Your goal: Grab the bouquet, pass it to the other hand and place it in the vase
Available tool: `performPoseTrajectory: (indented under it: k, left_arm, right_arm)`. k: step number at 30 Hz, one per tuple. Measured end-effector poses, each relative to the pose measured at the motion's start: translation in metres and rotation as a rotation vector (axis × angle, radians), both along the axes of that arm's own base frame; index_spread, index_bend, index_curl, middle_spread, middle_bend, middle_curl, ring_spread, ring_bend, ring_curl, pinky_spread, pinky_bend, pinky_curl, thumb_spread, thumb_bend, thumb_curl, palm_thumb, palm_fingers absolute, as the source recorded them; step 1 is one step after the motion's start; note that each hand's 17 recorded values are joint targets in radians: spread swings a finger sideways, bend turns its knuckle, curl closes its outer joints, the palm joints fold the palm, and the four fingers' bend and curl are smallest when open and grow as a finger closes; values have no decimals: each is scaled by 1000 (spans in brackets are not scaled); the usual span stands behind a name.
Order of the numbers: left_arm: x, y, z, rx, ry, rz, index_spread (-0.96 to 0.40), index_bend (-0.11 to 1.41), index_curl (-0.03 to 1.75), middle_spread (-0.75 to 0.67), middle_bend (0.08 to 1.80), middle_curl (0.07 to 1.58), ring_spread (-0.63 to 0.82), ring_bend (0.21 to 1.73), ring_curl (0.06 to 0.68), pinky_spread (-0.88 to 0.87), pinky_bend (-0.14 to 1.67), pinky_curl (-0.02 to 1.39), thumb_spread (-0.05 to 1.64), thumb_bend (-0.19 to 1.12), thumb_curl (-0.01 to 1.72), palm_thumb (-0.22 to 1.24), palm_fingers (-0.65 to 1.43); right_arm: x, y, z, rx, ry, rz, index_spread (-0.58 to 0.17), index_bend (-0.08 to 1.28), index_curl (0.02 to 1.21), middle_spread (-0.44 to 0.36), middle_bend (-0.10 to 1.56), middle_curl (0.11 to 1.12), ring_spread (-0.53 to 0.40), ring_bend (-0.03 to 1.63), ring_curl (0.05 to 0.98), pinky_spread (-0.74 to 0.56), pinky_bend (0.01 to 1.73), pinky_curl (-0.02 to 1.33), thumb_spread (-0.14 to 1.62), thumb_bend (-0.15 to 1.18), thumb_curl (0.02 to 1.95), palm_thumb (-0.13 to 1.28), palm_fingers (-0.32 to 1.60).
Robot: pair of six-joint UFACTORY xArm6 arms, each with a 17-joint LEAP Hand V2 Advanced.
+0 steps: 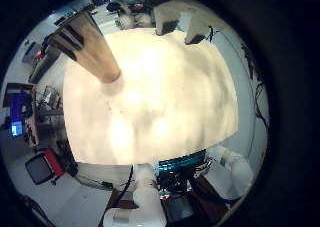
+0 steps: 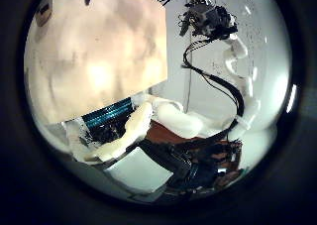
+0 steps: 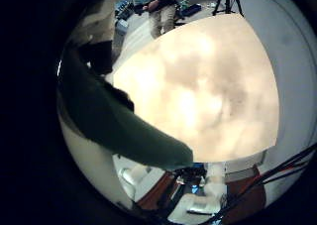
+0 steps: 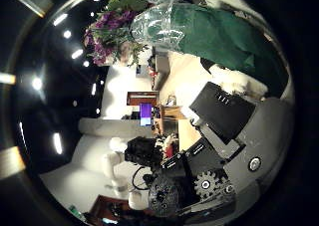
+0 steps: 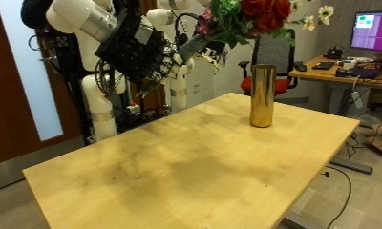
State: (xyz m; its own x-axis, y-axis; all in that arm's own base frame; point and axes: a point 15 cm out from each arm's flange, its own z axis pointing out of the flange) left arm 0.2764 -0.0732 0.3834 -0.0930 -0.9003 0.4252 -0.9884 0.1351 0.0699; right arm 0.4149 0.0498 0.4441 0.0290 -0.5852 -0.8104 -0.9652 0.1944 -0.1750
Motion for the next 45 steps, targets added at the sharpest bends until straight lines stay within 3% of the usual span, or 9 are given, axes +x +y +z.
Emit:
performPoseTrajectory:
  k: [5,11,18,26,45]
  left_arm:
    - [10,-1,6,-70,9,5,164,165,285,387,252,324,543,606,185,551,368,292,959,-31,310,465,129]
    - [22,5,27,-244,4,23,188,168,297,329,261,332,511,605,184,519,335,286,946,-38,300,395,183]
    - [39,12,44,-396,25,20,198,165,304,299,277,341,497,592,178,509,290,283,893,-41,293,283,196]
    - [54,1,58,-575,14,22,229,163,305,329,268,336,518,585,173,541,235,278,844,-36,300,227,164]
    - [79,-18,79,-739,-36,-28,250,149,272,394,234,330,524,620,187,544,272,313,809,-35,319,211,103]
  right_arm:
    - [-11,29,-2,27,-40,80,-261,1050,974,-124,1368,748,-184,1443,647,-205,1231,854,353,-17,934,1219,1109]
    - [-15,46,0,47,-165,206,-261,1050,980,-124,1366,745,-183,1446,649,-212,1189,902,286,-23,941,1198,1113]
    - [-17,65,-15,222,-150,336,-260,1055,983,-124,1362,744,-183,1441,648,-232,1151,950,238,-20,945,1187,1118]
    - [-28,90,-10,382,-230,480,-259,1055,982,-115,1362,744,-183,1440,649,-241,1123,985,225,-21,948,1180,1118]
    - [-46,148,-25,411,-227,641,-259,1053,982,-112,1360,745,-185,1439,657,-251,1074,1058,214,-20,947,1185,1121]
